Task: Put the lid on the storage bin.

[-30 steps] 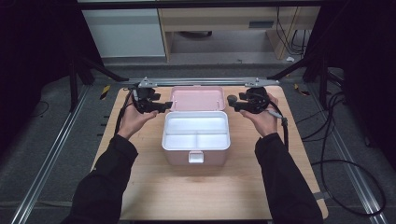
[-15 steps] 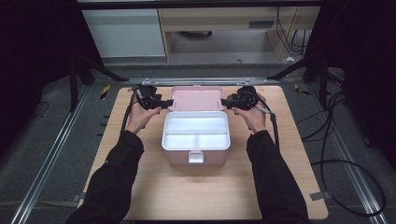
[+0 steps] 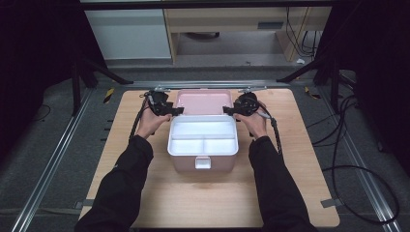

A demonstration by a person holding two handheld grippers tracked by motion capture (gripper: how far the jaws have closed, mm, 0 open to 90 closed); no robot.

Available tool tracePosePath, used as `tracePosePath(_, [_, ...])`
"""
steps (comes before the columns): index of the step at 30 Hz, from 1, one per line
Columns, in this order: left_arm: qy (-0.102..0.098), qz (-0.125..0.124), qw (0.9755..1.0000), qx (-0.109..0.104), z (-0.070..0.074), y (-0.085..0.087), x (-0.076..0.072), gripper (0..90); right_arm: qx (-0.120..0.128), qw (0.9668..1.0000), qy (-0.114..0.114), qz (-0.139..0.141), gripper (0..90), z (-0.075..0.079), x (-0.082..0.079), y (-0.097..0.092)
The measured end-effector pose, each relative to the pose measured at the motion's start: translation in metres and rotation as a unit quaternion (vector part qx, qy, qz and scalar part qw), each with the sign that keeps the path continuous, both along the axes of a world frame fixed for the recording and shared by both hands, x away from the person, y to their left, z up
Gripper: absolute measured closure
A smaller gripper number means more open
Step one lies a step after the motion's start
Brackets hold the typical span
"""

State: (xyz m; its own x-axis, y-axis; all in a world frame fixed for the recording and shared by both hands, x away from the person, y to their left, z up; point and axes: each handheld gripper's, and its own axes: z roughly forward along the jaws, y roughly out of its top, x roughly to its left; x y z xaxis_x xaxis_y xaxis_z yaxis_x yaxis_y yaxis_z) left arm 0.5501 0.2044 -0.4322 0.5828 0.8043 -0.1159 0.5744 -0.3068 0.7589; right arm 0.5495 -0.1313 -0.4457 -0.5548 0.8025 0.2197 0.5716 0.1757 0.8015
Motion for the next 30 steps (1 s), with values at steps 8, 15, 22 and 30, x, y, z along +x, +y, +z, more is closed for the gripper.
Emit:
tracePosePath(8, [0.012, 0.000, 0.9997, -0.021, -0.009, -0.003, 0.006, 41.0, 0.013, 0.9998, 0.015, -0.001, 40.6, -0.006, 0.004, 0.003])
tracePosePath(15, [0.002, 0.001, 0.9997, -0.025, -0.003, -0.001, 0.003, 43.4, 0.024, 0.9997, 0.010, 0.003, 44.2, -0.005, 0.004, -0.001])
tracePosePath(22, [-0.017, -0.003, 0.9986, -0.050, 0.012, 0.005, -0.005, 45.0, 0.042, 0.9991, -0.009, 0.006, 45.8, 0.008, -0.001, -0.005])
tracePosePath(30, [-0.050, -0.015, 0.9969, -0.059, 0.034, 0.011, -0.019, 47.3, 0.055, 0.9973, -0.048, 0.009, 47.3, 0.028, -0.013, -0.007])
